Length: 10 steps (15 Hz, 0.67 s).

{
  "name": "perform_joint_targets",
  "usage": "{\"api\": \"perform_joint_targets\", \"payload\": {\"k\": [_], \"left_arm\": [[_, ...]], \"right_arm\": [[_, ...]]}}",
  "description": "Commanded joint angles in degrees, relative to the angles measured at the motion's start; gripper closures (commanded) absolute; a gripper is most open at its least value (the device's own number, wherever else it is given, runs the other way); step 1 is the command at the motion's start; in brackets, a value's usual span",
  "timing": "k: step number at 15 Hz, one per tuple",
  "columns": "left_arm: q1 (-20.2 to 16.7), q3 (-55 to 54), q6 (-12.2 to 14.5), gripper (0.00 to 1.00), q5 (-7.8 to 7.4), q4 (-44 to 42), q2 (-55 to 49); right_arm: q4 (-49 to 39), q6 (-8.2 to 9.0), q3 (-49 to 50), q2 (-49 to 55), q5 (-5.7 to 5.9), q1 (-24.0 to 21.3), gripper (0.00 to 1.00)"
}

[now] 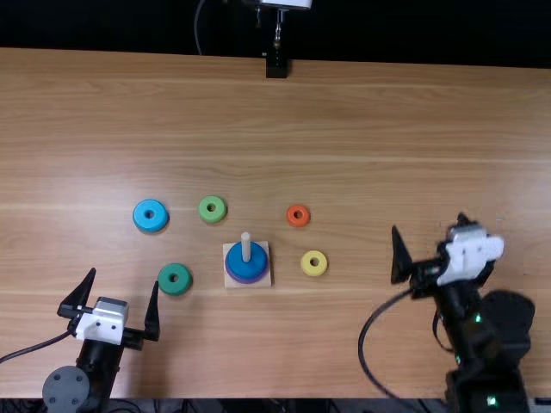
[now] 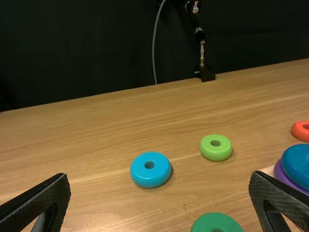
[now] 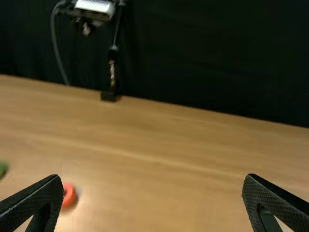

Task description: Build the Hanoi tower: stack the rings onto the peg from bottom to top in this color order: purple, dark blue, light blue, dark green, light green, yellow, orange.

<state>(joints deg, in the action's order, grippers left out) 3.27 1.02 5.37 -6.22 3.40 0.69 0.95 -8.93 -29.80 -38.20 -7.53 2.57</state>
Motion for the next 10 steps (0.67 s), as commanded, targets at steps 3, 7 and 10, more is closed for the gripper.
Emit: {"api": "perform_joint_targets", "payload": {"k": [3, 7, 10], "left_arm": [[-0.02, -1.02, 0.43, 0.0, -1.06, 0.61, -0.69], [-0.02, -1.02, 0.43, 0.0, -1.06, 0.61, -0.69], [-0.02, -1.02, 0.43, 0.0, -1.06, 0.61, -0.69]], "right_arm": [[-5.32, -0.14, 14.77, 23.08, -1.86, -0.2, 0.0], [-4.9, -0.14, 24.0, 34.06, 4.37, -0.11, 0.0], [-4.69, -0.25, 27.78, 34.68, 6.58, -0.72, 0.0]]}}
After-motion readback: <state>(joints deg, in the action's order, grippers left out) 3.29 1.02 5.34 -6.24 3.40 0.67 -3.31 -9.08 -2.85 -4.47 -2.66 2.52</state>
